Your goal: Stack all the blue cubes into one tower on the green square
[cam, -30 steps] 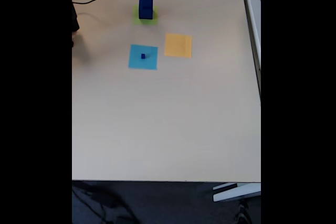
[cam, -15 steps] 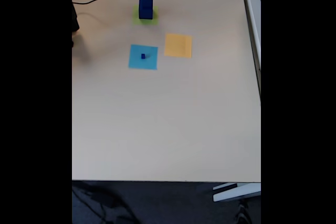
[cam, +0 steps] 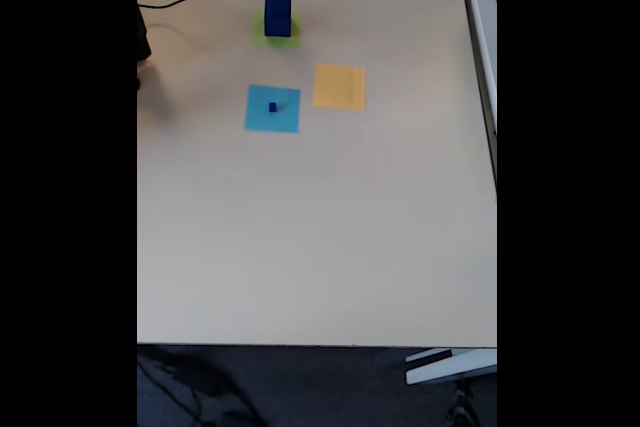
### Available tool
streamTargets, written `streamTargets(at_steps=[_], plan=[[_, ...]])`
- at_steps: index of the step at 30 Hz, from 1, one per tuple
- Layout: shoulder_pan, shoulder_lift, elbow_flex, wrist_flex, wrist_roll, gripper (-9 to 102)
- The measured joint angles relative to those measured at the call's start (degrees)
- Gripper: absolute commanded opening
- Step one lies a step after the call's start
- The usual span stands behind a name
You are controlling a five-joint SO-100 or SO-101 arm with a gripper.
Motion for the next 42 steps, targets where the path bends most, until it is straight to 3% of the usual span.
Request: streamTargets(at_steps=[22, 30, 42], plan=[[0.0, 0.0, 0.0, 0.0, 0.0, 12], [1.41, 0.0, 0.0, 0.0, -1.76, 0], [2.99, 0.0, -5.8, 3.16, -4.92, 0]])
